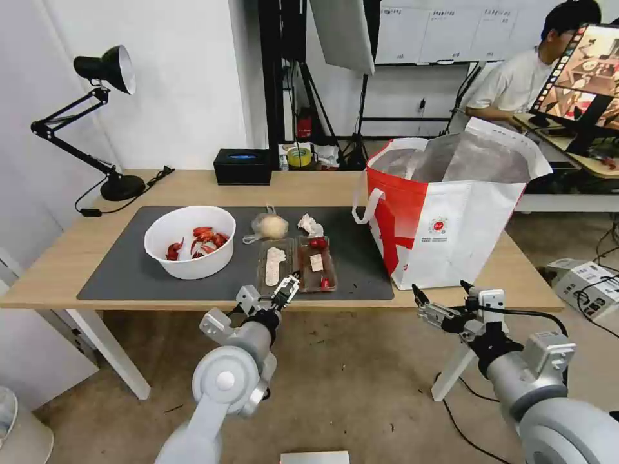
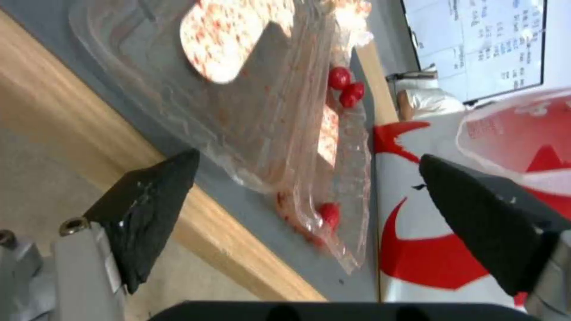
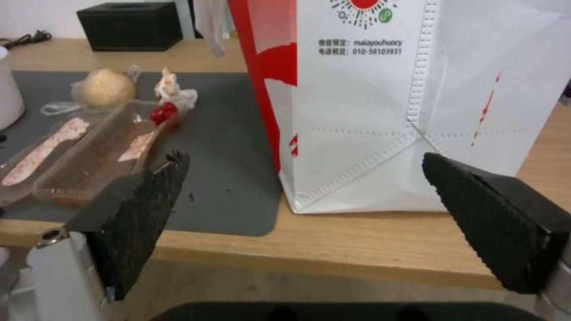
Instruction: Pick up the trash from the table and place it into the takeout bag.
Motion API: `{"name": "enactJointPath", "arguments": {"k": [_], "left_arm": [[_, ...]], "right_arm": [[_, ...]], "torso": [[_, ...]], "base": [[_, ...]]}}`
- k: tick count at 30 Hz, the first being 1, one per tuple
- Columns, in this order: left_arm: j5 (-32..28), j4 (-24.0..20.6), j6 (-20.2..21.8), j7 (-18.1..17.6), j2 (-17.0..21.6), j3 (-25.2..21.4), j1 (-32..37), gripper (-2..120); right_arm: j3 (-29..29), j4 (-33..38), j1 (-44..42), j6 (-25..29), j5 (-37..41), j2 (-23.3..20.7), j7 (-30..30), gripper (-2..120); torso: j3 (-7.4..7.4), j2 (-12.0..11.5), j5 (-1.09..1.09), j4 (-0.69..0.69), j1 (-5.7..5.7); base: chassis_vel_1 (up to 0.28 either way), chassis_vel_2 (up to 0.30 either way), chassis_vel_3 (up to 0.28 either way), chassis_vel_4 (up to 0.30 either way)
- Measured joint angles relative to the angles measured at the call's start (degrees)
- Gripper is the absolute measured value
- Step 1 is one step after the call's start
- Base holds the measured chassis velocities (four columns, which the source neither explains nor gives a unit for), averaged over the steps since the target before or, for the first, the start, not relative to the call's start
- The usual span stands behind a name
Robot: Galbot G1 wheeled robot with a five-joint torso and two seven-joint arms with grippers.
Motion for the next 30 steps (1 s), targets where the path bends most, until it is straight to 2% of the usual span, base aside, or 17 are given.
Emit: {"name": "enactJointPath", "arguments": {"k": [12,18,24,30], "left_arm": [[-0.5,0.5,-1.1,0.0,-1.3,-0.2,-0.8,100],[-0.8,-0.4,-2.6,1.9,-1.8,-1.2,-0.9,100],[-1.5,-1.8,-4.0,4.2,-0.5,-2.6,-0.9,100],[-2.2,-2.3,-4.5,5.0,0.2,-3.2,-1.5,100]], "right_arm": [[0.0,0.0,-0.8,0.3,-0.5,0.4,0.0,100],[0.0,-0.1,-0.9,0.3,-0.5,0.7,-0.1,100],[-0.3,-0.3,-0.9,0.3,-0.6,1.0,-0.1,100],[-0.3,-0.4,-0.8,0.3,-0.7,1.0,-0.1,100]], "torso": [[0.01,0.0,0.00,0.00,0.00],[0.01,0.0,0.00,0.00,0.00],[0.01,0.0,0.00,0.01,0.00],[0.01,0.0,0.00,0.01,0.00]], "base": [[0.000,0.000,0.000,0.000],[0.000,0.000,0.000,0.000],[0.000,0.000,0.000,0.000],[0.000,0.000,0.000,0.000]]}}
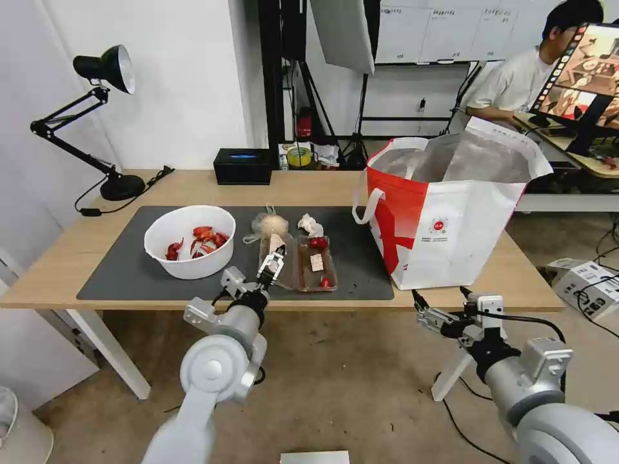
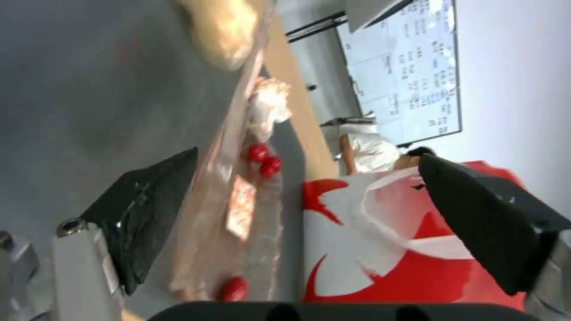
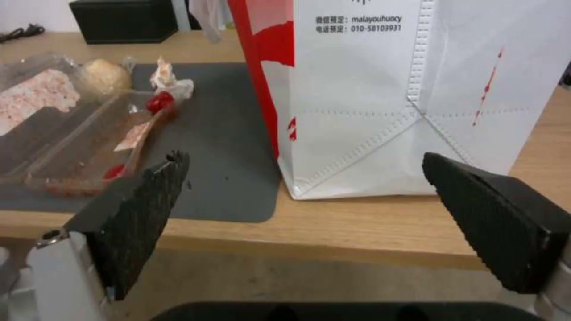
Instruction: Pick up the trash from the table and place it into the takeout bag.
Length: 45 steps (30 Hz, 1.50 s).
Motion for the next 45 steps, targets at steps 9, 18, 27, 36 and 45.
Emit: {"name": "enactJointPath", "arguments": {"k": [9,18,27,36,45], "left_arm": [[-1.2,-0.7,-0.1,1.1,0.1,0.6,-1.1,100],[-1.3,2.4,0.4,1.5,1.2,4.8,-4.9,100],[-1.1,4.5,0.7,0.8,0.6,9.1,-8.0,100],[4.8,7.2,5.5,6.1,8.8,9.8,-14.6,100],[36.1,14.5,4.9,35.1,24.3,16.6,-20.4,90]], "right_arm": [[0.5,0.6,-0.8,0.2,-0.1,0.0,0.0,100],[1.2,1.5,-1.9,1.2,-0.6,0.7,-0.1,100],[2.0,2.8,-3.8,2.2,-1.9,2.0,-0.3,100],[2.3,3.3,-4.3,2.5,-2.8,2.9,-0.3,100],[2.3,3.2,-2.5,5.2,3.3,2.0,0.2,100]], "torso": [[0.00,0.0,0.00,0.00,0.00],[0.00,0.0,0.00,0.00,0.00],[0.00,0.0,0.00,-0.01,0.00],[0.00,0.0,0.00,0.00,0.00],[0.00,0.0,-0.01,-0.01,0.00]], "base": [[0.000,0.000,0.000,0.000],[0.000,0.000,0.000,0.000],[0.000,0.000,0.000,0.000],[0.000,0.000,0.000,0.000],[0.000,0.000,0.000,0.000]]}}
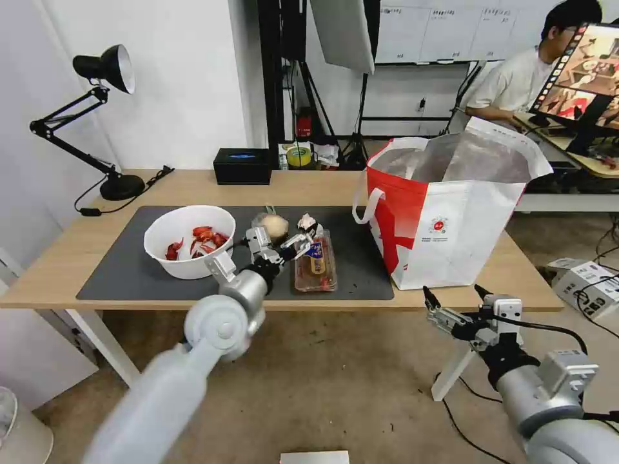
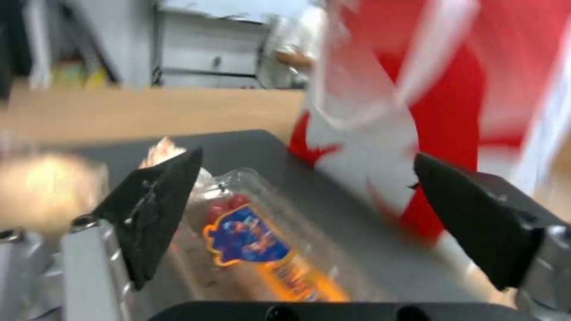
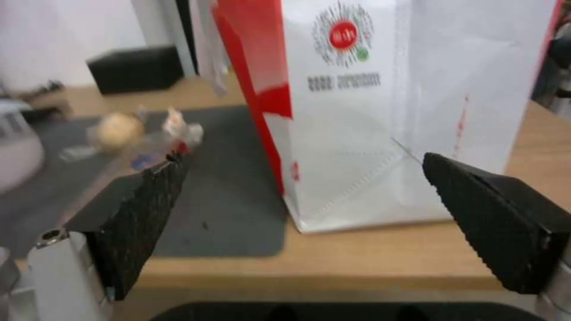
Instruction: Pick up the trash from the table and place it into the takeout bag.
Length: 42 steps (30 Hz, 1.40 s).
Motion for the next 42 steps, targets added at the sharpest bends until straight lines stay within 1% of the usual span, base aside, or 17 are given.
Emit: {"name": "enactJointPath", "arguments": {"k": [3,4,6,7,8,10,11,13,14,17,18,20,21,24,28,32,42], "left_arm": [[8.7,2.4,-3.4,8.2,3.6,3.3,-2.6,78],[8.7,2.4,-3.4,8.2,3.6,3.3,-2.6,78],[12.0,4.5,-5.7,12.4,4.8,5.5,-4.7,67],[12.8,5.2,-6.2,13.6,5.1,6.4,-5.6,63],[12.8,5.2,-6.2,13.6,5.1,6.4,-5.6,63],[13.5,6.8,-6.9,14.3,5.3,8.7,-7.5,53],[13.5,6.8,-6.9,14.3,5.3,8.7,-7.5,53],[14.1,8.6,-7.3,14.7,5.0,10.0,-8.6,41],[14.1,8.6,-7.3,14.7,5.0,10.0,-8.6,41],[14.3,10.2,-7.8,16.2,4.8,10.3,-8.8,28],[14.3,10.2,-7.8,16.2,4.8,10.3,-8.8,28],[15.2,11.8,-8.4,18.2,4.6,10.8,-9.0,17],[15.2,11.8,-8.4,18.2,4.6,10.8,-9.0,17],[15.2,13.6,-8.6,19.1,3.4,13.2,-11.1,2],[13.2,15.1,-8.6,19.3,2.8,15.6,-14.0,0],[12.7,15.8,-8.7,19.5,3.3,15.6,-14.2,0],[12.6,15.2,-9.2,19.5,3.8,15.0,-12.9,0]], "right_arm": [[-0.4,-1.1,1.8,0.8,2.1,-0.9,0.4,100],[-0.4,-1.1,1.8,0.8,2.1,-0.9,0.4,100],[-0.7,-1.9,2.5,0.9,2.3,-1.3,0.5,100],[-0.8,-2.2,2.7,1.0,2.4,-1.4,0.5,100],[-0.8,-2.2,2.7,1.0,2.4,-1.4,0.5,100],[-1.2,-2.8,3.3,1.0,2.5,-1.4,0.5,100],[-1.2,-2.8,3.3,1.0,2.5,-1.4,0.5,100],[-1.7,-3.4,4.0,1.1,3.0,-1.4,0.6,100],[-1.7,-3.4,4.0,1.1,3.0,-1.4,0.6,100],[-2.4,-3.8,5.1,1.1,4.9,-1.3,1.6,100],[-2.4,-3.8,5.1,1.1,4.9,-1.3,1.6,100],[-2.9,-3.9,6.6,1.1,11.7,-1.3,3.2,100],[-2.9,-3.9,6.6,1.1,11.7,-1.3,3.2,100],[-2.9,-4.0,8.7,1.1,20.7,-1.1,5.2,100],[-3.3,-4.6,11.3,1.1,25.9,-1.0,7.6,100],[-4.7,-6.2,14.7,1.1,30.5,-2.4,9.0,100],[-9.2,-11.6,22.5,1.2,42.7,-3.9,10.5,100]], "torso": [[0.00,0.0,0.01,0.02,0.00],[0.00,0.0,0.01,0.02,0.00],[0.00,0.0,0.01,0.00,0.00],[0.00,0.0,0.01,0.00,0.00],[0.00,0.0,0.01,0.00,0.00],[0.00,0.0,0.01,0.00,0.00],[0.00,0.0,0.01,0.00,0.00],[0.00,0.0,0.02,0.00,0.00],[0.00,0.0,0.02,0.00,0.00],[0.00,0.0,0.01,0.00,0.00],[0.00,0.0,0.01,0.00,0.00],[0.00,0.0,0.01,0.01,0.00],[0.00,0.0,0.01,0.01,0.00],[0.00,0.0,0.01,0.01,0.00],[0.00,0.0,0.03,-0.04,0.00],[0.00,0.0,0.02,0.02,0.01],[0.00,0.0,0.01,0.00,0.00]], "base": [[0.000,0.000,0.000,0.000],[0.000,0.000,0.000,0.000],[0.000,0.000,0.000,0.000],[0.000,0.000,0.000,0.000],[0.000,0.000,0.000,0.000],[0.000,0.000,0.000,0.000],[0.000,0.000,0.000,0.000],[0.000,0.000,0.000,0.000],[0.000,0.000,0.000,0.000],[0.000,0.000,0.000,0.000],[0.000,0.000,0.000,0.000],[0.000,0.000,0.000,0.000],[0.000,0.000,0.000,0.000],[0.000,0.000,0.000,0.000],[0.000,0.000,0.000,0.000],[0.000,0.000,0.000,0.000],[0.000,0.000,0.000,0.000]]}}
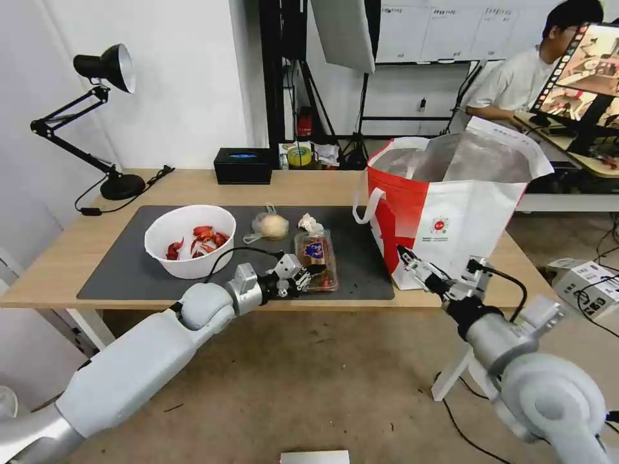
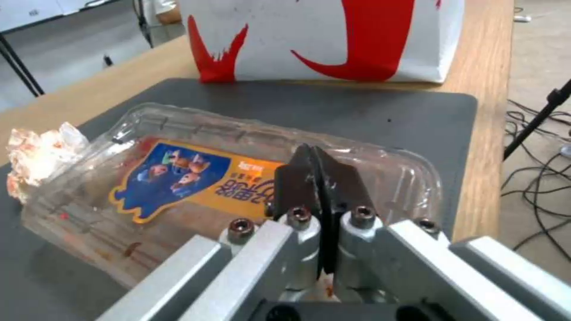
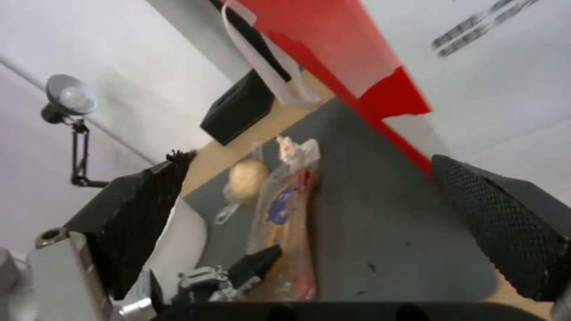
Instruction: Pick up the trash from the table and place it into the takeout bag.
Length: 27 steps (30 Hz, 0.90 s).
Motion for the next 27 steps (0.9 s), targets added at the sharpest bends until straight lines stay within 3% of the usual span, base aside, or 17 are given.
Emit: {"name": "enactJointPath", "arguments": {"k": [9,18,27], "left_arm": [[-0.4,-0.4,-0.4,-0.2,0.5,-0.8,1.0,0],[-0.6,0.7,-0.9,-0.5,-0.3,-1.3,2.0,0],[-0.7,1.0,-1.1,-0.6,-0.3,-1.6,2.7,0]], "right_arm": [[-8.7,-5.2,9.5,-3.9,1.8,-0.2,2.5,100],[-18.7,-18.8,27.4,-12.4,6.3,3.0,9.7,100],[-24.2,-28.4,36.9,-15.3,7.2,7.2,12.7,100]], "torso": [[0.00,0.0,-0.01,-0.01,-0.01],[0.00,0.0,-0.01,0.00,0.00],[0.00,0.0,-0.01,0.00,0.00]], "base": [[0.000,0.000,0.000,0.000],[0.000,0.000,0.000,0.000],[0.000,0.000,0.000,0.000]]}}
